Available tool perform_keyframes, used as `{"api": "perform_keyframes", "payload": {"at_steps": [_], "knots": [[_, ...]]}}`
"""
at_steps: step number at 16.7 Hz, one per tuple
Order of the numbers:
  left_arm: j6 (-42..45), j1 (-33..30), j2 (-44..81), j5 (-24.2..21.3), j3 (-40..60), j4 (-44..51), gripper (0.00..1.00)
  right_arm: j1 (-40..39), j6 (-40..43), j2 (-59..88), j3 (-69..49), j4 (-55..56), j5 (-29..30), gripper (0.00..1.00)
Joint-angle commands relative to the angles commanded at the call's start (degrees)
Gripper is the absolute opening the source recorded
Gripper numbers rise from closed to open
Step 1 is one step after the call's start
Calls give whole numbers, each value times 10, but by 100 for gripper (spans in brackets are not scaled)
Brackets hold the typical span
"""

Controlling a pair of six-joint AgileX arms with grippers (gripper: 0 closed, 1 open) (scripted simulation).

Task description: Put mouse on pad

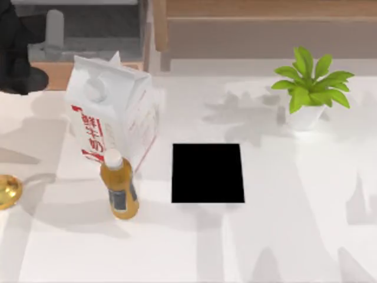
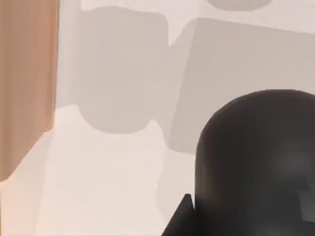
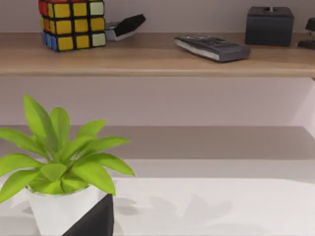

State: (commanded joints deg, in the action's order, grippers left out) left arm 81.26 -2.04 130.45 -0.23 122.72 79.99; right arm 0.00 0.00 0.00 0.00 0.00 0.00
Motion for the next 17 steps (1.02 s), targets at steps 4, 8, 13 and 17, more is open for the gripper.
{"api": "perform_keyframes", "payload": {"at_steps": [4, 8, 13, 17], "knots": [[97, -38, -59, 7, 31, -5, 0, 0, 0, 0, 0, 0, 0, 100], [240, -115, -102, 15, 72, -30, 0, 0, 0, 0, 0, 0, 0, 100], [419, -256, -93, 13, 90, -65, 0, 0, 0, 0, 0, 0, 0, 100], [530, -354, -45, 6, 68, -73, 0, 0, 0, 0, 0, 0, 0, 100]]}}
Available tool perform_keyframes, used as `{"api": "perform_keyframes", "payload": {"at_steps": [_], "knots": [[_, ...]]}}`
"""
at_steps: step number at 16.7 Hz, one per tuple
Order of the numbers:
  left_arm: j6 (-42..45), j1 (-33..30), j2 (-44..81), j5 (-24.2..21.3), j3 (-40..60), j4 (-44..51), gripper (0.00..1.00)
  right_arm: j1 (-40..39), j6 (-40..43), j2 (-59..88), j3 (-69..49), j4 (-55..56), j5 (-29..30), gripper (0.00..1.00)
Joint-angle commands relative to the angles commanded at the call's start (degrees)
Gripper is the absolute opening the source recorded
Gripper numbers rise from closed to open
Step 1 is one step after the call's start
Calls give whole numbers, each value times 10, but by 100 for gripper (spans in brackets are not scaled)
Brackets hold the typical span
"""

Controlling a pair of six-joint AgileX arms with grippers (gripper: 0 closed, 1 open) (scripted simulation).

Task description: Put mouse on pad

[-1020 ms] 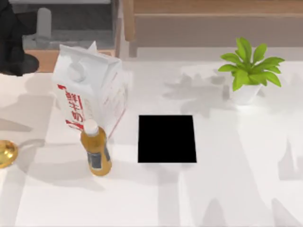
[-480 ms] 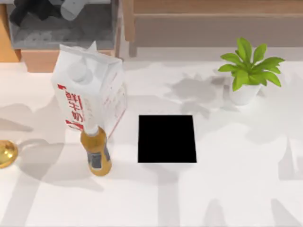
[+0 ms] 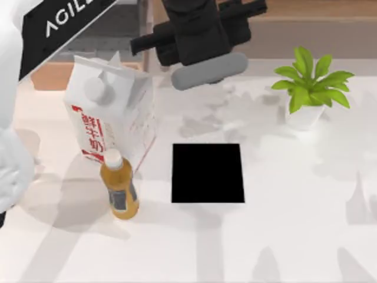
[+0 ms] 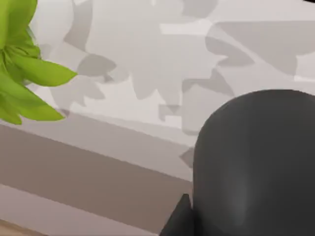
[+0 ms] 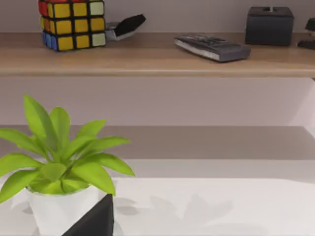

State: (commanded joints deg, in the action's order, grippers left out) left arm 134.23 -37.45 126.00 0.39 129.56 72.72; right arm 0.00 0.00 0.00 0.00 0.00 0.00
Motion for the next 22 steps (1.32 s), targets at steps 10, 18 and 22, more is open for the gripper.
{"api": "perform_keyframes", "payload": {"at_steps": [10, 18, 22], "knots": [[81, -36, 100, -7, -74, 36, 0, 0, 0, 0, 0, 0, 0, 100], [79, -37, 93, 0, -82, 20, 0, 0, 0, 0, 0, 0, 0, 100], [79, -39, 84, 10, -93, -8, 0, 0, 0, 0, 0, 0, 0, 100]]}}
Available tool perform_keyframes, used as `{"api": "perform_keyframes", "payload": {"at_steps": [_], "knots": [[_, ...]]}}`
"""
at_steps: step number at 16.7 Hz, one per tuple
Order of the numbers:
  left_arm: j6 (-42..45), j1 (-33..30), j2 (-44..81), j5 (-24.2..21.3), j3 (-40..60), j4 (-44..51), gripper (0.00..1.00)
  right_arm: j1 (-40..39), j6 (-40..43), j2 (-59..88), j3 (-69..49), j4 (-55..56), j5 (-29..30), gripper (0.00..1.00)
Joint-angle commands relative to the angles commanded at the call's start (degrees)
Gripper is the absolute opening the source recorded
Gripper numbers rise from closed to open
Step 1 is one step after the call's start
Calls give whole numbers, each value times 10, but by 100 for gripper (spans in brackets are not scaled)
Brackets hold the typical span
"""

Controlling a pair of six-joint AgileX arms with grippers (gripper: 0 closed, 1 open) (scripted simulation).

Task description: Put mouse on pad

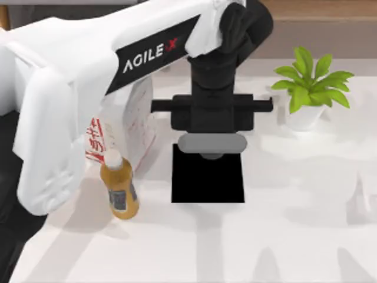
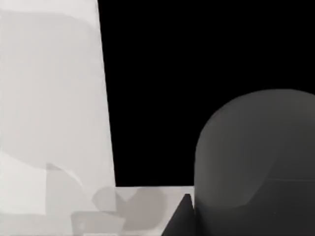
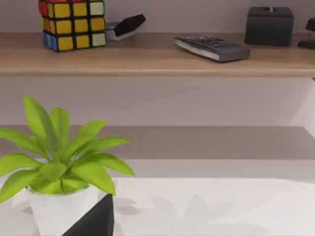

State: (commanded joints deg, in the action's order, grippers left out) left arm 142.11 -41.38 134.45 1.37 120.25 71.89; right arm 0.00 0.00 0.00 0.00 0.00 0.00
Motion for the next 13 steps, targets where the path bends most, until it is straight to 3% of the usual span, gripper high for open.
{"api": "perform_keyframes", "payload": {"at_steps": [13], "knots": [[3, 3, 27, -17, -63, -49, 0, 0, 0, 0, 0, 0, 0, 100]]}}
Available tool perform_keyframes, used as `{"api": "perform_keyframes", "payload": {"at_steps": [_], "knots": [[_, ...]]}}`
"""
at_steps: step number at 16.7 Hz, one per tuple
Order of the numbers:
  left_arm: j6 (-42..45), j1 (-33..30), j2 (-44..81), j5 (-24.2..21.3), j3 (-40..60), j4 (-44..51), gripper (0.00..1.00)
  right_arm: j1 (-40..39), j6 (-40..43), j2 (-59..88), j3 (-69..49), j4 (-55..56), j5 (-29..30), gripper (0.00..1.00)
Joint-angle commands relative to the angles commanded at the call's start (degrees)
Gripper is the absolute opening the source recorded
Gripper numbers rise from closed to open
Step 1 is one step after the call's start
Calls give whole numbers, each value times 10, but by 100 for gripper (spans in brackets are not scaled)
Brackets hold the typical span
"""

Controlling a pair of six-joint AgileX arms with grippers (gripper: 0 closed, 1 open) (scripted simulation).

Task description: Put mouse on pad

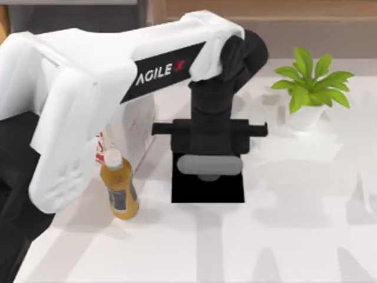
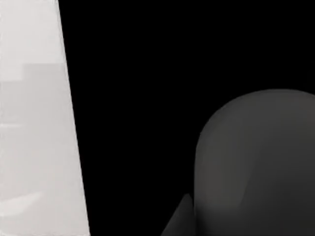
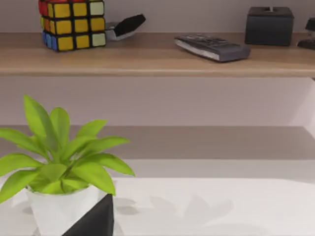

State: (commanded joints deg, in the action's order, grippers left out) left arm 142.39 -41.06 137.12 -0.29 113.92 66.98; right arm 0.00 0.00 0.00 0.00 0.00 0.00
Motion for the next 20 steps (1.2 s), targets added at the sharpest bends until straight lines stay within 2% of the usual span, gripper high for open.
{"api": "perform_keyframes", "payload": {"at_steps": [3, 16, 20], "knots": [[0, 0, 0, 0, 0, 0, 0, 0, 0, 0, 0, 0, 0, 100], [0, 0, 0, 0, 0, 0, 98, 0, 0, 0, 0, 0, 0, 100], [0, 0, 0, 0, 0, 0, 100, 0, 0, 0, 0, 0, 0, 100]]}}
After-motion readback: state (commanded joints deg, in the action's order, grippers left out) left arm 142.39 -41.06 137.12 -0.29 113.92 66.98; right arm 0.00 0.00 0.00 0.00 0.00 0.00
